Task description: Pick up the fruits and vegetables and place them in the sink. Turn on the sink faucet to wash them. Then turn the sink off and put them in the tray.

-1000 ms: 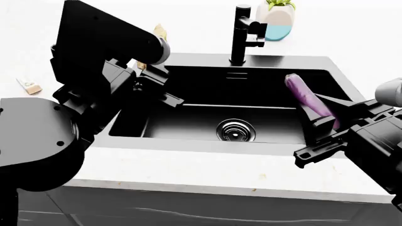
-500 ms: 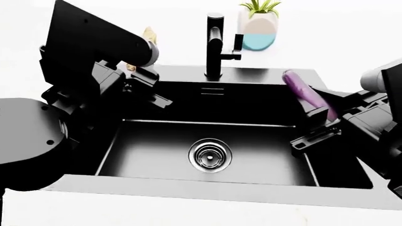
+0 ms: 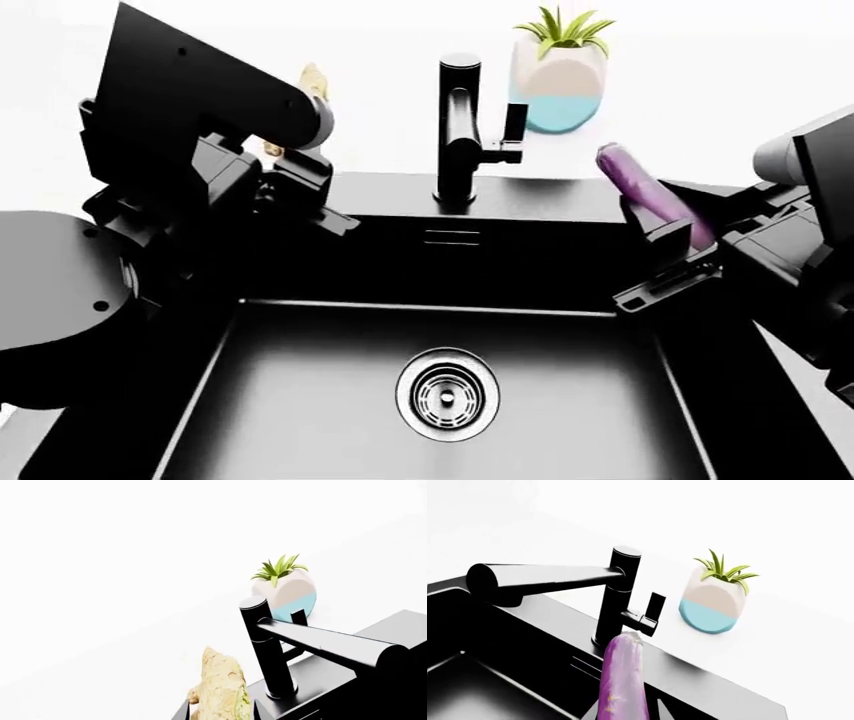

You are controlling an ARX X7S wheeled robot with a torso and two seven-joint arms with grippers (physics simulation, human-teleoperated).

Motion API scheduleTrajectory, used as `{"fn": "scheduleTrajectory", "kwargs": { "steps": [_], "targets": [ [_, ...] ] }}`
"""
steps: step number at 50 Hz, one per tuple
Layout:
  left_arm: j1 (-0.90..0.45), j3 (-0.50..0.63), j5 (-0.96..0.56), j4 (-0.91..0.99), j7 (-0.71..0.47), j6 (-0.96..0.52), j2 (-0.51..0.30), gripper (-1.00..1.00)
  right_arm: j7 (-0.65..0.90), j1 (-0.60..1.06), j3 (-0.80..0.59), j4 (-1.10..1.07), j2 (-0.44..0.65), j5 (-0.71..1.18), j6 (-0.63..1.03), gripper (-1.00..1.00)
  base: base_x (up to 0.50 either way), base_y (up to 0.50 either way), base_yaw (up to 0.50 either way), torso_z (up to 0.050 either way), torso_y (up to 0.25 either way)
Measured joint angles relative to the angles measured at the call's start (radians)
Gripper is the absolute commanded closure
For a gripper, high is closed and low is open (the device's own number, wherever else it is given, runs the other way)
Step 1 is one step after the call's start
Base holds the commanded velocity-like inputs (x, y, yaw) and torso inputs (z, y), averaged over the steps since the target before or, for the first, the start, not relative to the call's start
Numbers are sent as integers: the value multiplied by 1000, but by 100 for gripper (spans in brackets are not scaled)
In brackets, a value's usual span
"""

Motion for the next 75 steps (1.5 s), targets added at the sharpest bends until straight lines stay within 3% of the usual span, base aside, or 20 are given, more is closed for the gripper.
{"fn": "scheduleTrajectory", "kwargs": {
  "steps": [25, 47, 75],
  "targets": [
    [35, 63, 50, 7, 32, 21, 3, 100, 19, 34, -66, 15, -25, -22, -12, 100, 176, 9, 0, 0, 0],
    [90, 287, 178, 8, 264, 29, 11, 100, 40, 83, -107, 33, -44, -37, -26, 100, 0, 0, 0, 0, 0],
    [147, 595, 450, -179, 505, 171, 128, 100, 8, 75, -141, 41, -51, -95, -65, 100, 0, 0, 0, 0, 1]
  ]
}}
